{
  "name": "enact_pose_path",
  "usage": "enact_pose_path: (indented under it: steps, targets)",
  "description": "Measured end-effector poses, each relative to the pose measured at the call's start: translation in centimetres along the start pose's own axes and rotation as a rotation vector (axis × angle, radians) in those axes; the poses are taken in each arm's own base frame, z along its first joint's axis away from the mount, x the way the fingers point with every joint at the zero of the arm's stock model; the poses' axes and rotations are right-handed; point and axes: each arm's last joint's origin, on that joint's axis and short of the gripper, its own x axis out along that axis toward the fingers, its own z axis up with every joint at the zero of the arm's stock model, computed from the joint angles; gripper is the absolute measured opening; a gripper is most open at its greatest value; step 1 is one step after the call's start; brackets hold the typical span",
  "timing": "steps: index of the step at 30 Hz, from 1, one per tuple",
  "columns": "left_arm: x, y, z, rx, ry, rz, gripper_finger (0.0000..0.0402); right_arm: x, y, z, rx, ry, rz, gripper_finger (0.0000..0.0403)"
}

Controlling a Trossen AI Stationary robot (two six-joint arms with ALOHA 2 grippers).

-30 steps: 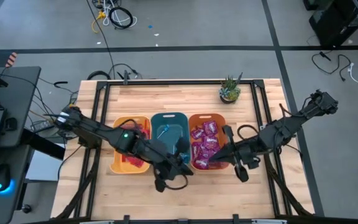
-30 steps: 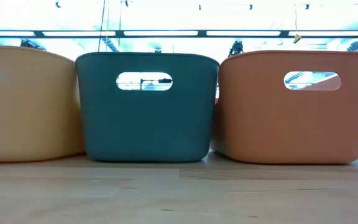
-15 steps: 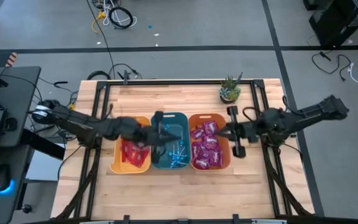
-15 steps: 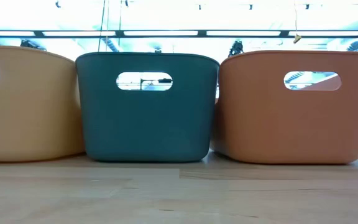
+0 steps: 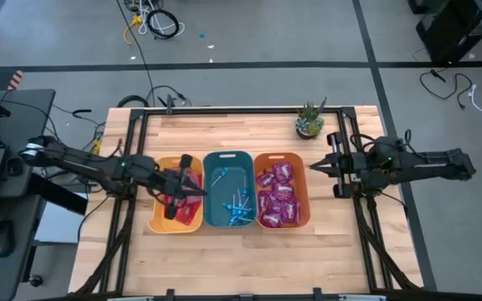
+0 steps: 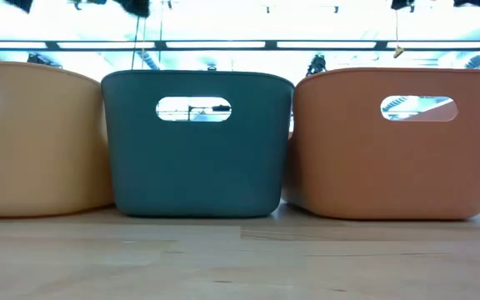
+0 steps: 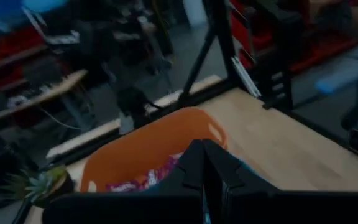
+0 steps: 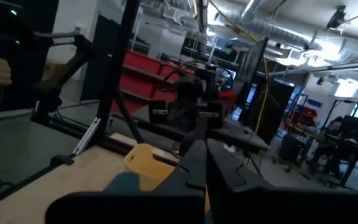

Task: Sort candy
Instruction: Return to Home Position

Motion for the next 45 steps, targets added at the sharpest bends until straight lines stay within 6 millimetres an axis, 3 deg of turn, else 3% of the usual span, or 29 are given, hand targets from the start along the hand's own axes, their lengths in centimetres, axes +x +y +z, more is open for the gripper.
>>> enact_pose_path:
  steps: [6, 10, 17, 31, 37, 45]
  targets:
    - [-3.2, -1.7, -4.9, -0.073, -0.099, 0.088, 0.0000, -1.7, 0.9, -3.0, 0.045, 0.011, -0.015, 0.0000]
    - [-4.4, -2.5, -7.1, -0.082, -0.144, 0.116, 0.0000, -2.6, 1.4, -4.3, 0.078, 0.005, -0.028, 0.0000]
    - [-5.4, -3.3, -9.3, -0.081, -0.169, 0.088, 0.0000, -3.8, 2.1, -6.1, 0.114, -0.015, -0.038, 0.0000]
    - [-5.8, -4.2, -11.4, -0.124, -0.200, 0.051, 0.0000, -5.0, 3.1, -8.9, 0.157, -0.032, -0.048, 0.0000]
    - [-5.8, -4.0, -11.8, -0.156, -0.141, 0.141, 0.0000, -5.0, 3.5, -10.3, 0.164, -0.008, -0.066, 0.0000]
    - [-5.7, -4.2, -13.1, -0.181, -0.002, 0.177, 0.0000, -5.0, 3.6, -10.7, 0.163, 0.034, -0.059, 0.0000]
